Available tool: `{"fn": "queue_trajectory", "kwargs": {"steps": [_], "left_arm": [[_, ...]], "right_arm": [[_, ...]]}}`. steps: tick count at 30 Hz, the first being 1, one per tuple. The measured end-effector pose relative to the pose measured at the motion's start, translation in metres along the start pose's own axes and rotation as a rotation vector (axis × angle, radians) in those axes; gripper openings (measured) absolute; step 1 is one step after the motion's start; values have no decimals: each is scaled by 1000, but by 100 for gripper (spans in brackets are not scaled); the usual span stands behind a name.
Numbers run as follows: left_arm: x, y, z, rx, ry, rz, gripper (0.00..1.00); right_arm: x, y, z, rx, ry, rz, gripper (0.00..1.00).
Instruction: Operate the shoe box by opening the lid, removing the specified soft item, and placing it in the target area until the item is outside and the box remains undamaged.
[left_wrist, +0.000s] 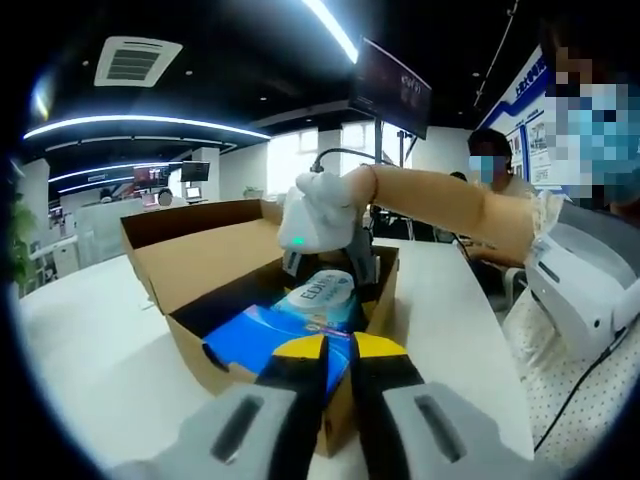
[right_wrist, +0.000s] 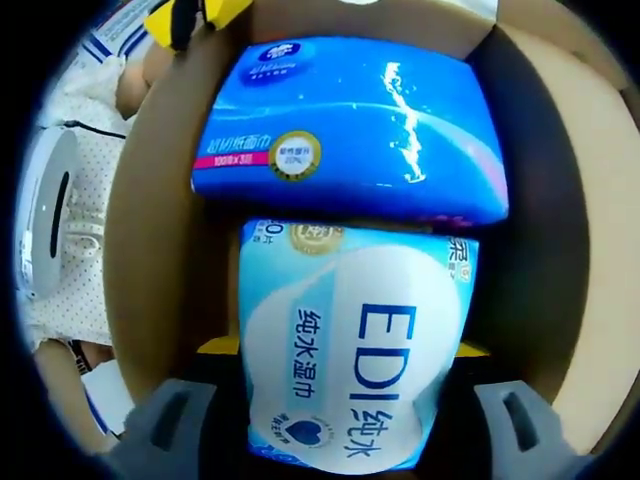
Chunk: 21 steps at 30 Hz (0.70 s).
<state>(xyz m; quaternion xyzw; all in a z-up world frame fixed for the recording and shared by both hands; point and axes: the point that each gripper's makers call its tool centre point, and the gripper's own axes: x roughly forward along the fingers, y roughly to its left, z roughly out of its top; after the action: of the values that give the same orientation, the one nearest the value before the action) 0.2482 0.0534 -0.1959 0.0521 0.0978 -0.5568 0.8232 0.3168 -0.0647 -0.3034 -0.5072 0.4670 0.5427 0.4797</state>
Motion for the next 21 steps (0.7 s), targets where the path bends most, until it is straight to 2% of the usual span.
{"fn": "queue_trajectory", "kwargs": {"steps": [11, 18, 21], "left_arm": [[0, -1, 0, 0, -1, -1, 9], [1, -2, 0, 1, -3, -3, 9], [1, -2, 0, 1, -2, -2, 9]], "right_arm": [[1, 0, 0, -4, 42, 2, 79], [1, 1, -1, -3, 29, 2, 80], [2, 1, 0, -2, 43, 1, 80]]}}
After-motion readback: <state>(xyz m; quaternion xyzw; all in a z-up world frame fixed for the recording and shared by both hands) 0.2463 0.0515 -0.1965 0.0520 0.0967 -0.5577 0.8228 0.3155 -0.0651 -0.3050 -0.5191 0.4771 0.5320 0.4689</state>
